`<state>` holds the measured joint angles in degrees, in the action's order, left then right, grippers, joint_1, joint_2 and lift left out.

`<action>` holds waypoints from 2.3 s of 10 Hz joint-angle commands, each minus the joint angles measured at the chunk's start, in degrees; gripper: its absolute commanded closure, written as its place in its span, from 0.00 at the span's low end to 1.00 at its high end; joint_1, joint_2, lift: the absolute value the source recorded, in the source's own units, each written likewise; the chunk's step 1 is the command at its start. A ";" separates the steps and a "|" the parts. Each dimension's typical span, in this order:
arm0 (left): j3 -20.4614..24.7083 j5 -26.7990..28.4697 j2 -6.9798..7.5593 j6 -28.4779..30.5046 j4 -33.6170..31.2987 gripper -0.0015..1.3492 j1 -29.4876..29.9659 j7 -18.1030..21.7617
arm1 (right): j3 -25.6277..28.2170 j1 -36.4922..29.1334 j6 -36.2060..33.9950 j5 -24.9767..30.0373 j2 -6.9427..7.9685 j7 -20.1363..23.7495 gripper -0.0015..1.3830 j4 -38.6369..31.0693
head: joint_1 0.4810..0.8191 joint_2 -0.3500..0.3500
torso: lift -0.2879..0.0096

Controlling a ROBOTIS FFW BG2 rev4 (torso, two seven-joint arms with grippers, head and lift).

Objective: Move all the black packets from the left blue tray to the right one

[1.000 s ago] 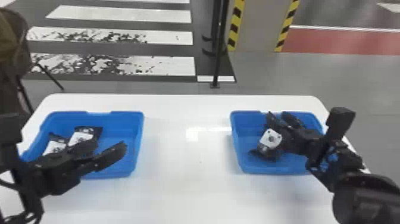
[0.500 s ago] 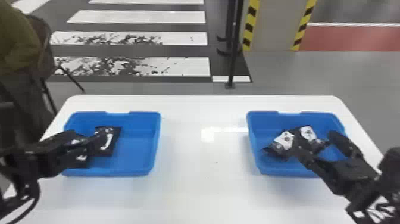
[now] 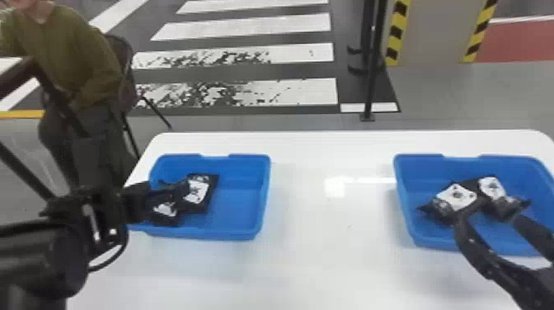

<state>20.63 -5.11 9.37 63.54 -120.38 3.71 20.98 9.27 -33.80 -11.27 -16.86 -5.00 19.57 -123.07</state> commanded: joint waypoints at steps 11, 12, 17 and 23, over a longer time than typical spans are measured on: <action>-7.38 3.97 0.30 0.72 28.21 0.48 -16.65 -2.52 | -2.07 -0.93 -1.95 -3.82 -0.01 0.91 0.11 0.94 | 0.63 0.75 | 0.50; -7.49 3.97 0.30 1.42 28.63 0.65 -16.51 -2.43 | -2.07 -1.08 -2.09 -4.62 -0.01 0.91 0.11 1.22 | 0.63 0.75 | 0.50; -7.26 4.20 0.39 -3.78 20.47 0.90 -11.16 -0.06 | -2.07 -0.93 -2.23 -5.65 -0.28 1.17 0.12 0.09 | 0.63 0.75 | 0.50; -16.63 -14.20 1.44 -6.45 -3.44 0.90 1.77 3.72 | -4.93 6.24 -9.68 -5.99 -0.89 7.15 0.13 -0.61 | 0.63 0.59 | 0.50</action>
<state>5.26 -17.90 10.78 57.20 -122.54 4.70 24.68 4.70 -28.56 -20.52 -22.83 -5.81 26.70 -124.01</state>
